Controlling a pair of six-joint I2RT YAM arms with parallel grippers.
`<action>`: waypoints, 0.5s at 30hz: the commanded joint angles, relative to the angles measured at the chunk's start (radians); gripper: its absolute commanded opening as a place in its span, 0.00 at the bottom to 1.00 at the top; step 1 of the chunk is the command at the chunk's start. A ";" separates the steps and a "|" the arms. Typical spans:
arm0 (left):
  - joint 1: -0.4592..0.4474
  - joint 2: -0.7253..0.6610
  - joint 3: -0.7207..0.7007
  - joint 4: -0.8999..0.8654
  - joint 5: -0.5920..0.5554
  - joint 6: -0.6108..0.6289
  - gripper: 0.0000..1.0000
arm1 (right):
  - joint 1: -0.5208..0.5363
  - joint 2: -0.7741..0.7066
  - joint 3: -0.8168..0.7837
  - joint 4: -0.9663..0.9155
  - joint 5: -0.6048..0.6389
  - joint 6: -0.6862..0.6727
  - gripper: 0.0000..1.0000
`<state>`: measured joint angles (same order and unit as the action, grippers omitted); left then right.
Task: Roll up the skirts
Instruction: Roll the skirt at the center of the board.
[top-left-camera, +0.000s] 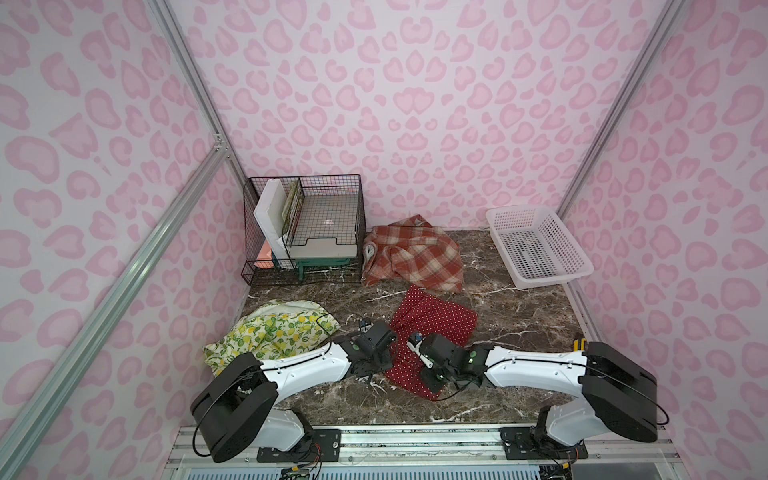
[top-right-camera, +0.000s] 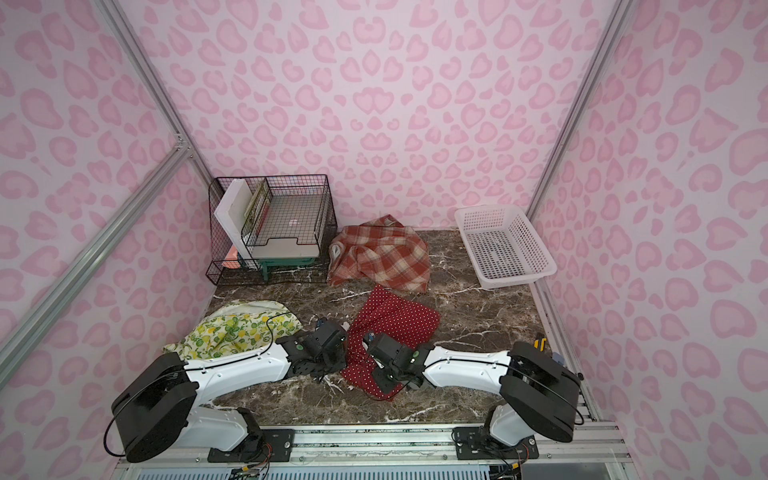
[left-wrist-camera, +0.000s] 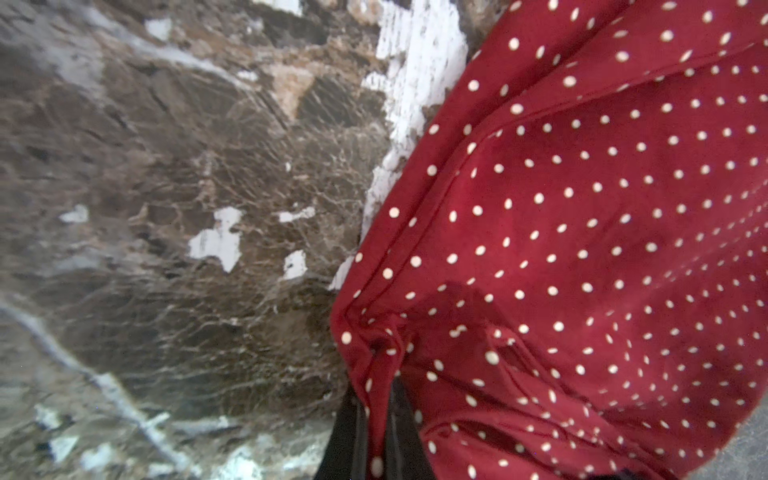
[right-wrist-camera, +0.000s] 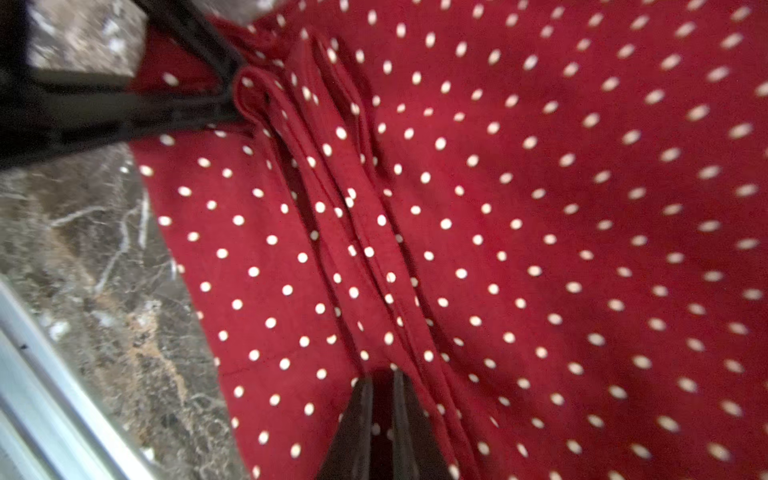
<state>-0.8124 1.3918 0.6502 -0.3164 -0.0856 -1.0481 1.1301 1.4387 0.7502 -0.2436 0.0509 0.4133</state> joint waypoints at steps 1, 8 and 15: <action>0.002 0.002 0.008 -0.047 0.003 0.010 0.00 | 0.051 -0.083 0.044 -0.068 0.099 0.005 0.21; 0.002 -0.026 -0.001 -0.060 -0.025 0.008 0.00 | 0.241 -0.097 0.042 -0.050 0.193 -0.020 0.11; 0.005 -0.045 -0.024 -0.045 -0.013 0.003 0.00 | 0.273 -0.010 0.003 0.064 0.211 -0.086 0.36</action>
<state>-0.8104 1.3540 0.6327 -0.3477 -0.0914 -1.0454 1.3972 1.4094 0.7628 -0.2481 0.2394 0.3691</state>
